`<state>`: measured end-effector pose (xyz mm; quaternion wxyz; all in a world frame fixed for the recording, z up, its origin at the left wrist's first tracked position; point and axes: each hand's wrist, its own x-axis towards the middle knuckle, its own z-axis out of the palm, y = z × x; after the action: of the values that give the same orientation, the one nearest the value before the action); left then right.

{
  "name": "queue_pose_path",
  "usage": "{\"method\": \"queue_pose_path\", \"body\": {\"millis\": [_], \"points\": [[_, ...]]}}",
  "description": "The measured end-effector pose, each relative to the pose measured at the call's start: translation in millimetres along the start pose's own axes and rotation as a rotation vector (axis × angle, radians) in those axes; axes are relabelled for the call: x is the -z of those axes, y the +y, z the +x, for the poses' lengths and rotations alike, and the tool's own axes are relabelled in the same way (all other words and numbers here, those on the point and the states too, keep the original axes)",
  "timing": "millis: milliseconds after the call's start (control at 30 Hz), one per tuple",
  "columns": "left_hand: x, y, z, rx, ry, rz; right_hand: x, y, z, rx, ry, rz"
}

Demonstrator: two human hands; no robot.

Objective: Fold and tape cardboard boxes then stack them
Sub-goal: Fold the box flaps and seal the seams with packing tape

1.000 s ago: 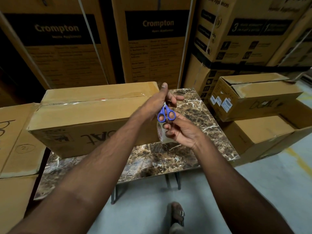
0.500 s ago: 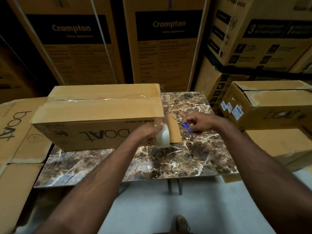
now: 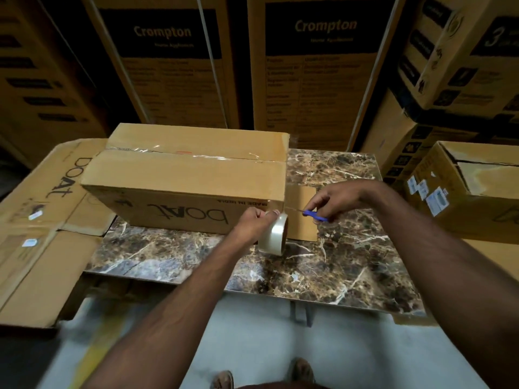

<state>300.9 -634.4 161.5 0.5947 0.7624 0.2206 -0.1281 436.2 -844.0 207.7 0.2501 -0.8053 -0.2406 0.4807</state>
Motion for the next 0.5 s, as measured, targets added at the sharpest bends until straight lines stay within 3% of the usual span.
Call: {"method": "queue_pose_path", "body": {"millis": [500], "points": [[-4.7, -7.1, -10.1, -0.040, 0.048, -0.212, -2.2, -10.5, 15.5, 0.085, -0.031, -0.080]]}}
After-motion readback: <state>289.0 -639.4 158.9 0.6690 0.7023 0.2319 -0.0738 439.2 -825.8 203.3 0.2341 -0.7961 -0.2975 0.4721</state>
